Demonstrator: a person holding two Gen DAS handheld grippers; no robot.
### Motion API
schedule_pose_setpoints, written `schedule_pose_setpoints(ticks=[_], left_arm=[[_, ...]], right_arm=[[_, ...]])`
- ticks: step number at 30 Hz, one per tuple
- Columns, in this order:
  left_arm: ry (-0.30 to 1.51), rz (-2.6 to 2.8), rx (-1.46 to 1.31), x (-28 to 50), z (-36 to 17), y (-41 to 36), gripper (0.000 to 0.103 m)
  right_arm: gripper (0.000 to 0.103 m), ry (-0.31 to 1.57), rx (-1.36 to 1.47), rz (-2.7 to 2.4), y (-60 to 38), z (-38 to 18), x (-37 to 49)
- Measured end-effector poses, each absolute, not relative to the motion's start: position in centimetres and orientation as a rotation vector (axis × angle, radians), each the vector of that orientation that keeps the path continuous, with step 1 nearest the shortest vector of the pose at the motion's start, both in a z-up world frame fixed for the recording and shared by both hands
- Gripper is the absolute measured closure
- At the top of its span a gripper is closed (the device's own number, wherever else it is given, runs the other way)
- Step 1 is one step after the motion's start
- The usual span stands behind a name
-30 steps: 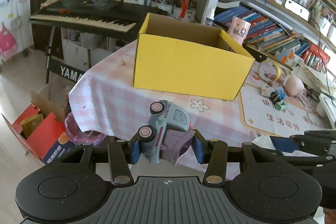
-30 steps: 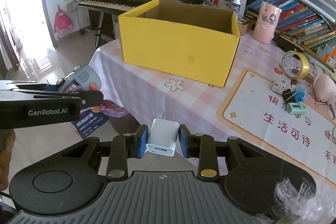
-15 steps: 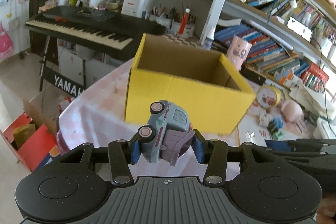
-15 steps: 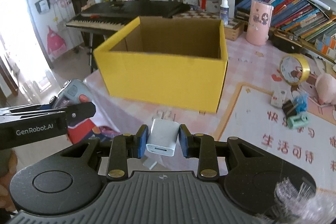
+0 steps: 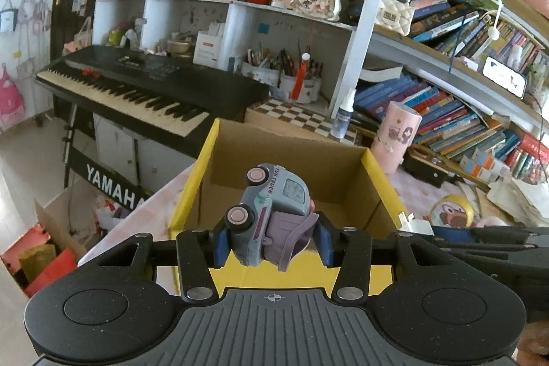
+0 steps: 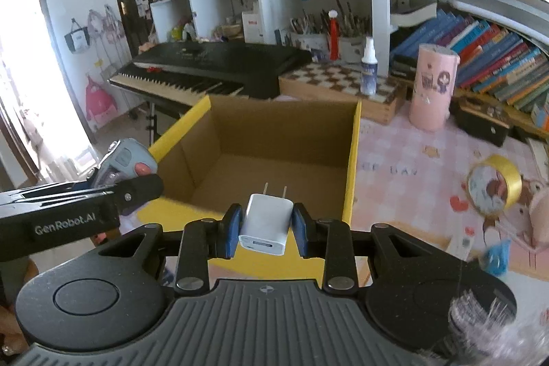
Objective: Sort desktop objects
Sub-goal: 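Carry the toy car and charger with both tools toward the yellow box, then lower the toy car and charger into the box and open both tools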
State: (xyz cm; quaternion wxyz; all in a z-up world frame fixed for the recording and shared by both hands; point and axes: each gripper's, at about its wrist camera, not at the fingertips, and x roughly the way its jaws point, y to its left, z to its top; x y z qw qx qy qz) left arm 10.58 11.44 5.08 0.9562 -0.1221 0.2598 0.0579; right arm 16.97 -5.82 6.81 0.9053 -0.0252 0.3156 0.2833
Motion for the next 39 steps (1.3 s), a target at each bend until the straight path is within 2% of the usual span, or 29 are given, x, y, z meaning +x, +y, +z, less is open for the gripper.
schedule_pose_setpoints(ticks=[18,34,39], left_arm=[[0.627,0.170,-0.190,17.8,2.8,10.0,0.056],[0.794,0.157,-0.130,22.1,0.0,9.0,0.056],[0.826,0.151,-0.104,22.8,-0.6,8.4,0.056]], right_arm=[[0.074,0.667,-0.187,0.695,-5.5,5.5,25.7],[0.073,0.731,-0.498,0.888,-0.8,2.3,32.1],[0.081,0.706,-0.612,0.921,0.3,1.9,32.9]])
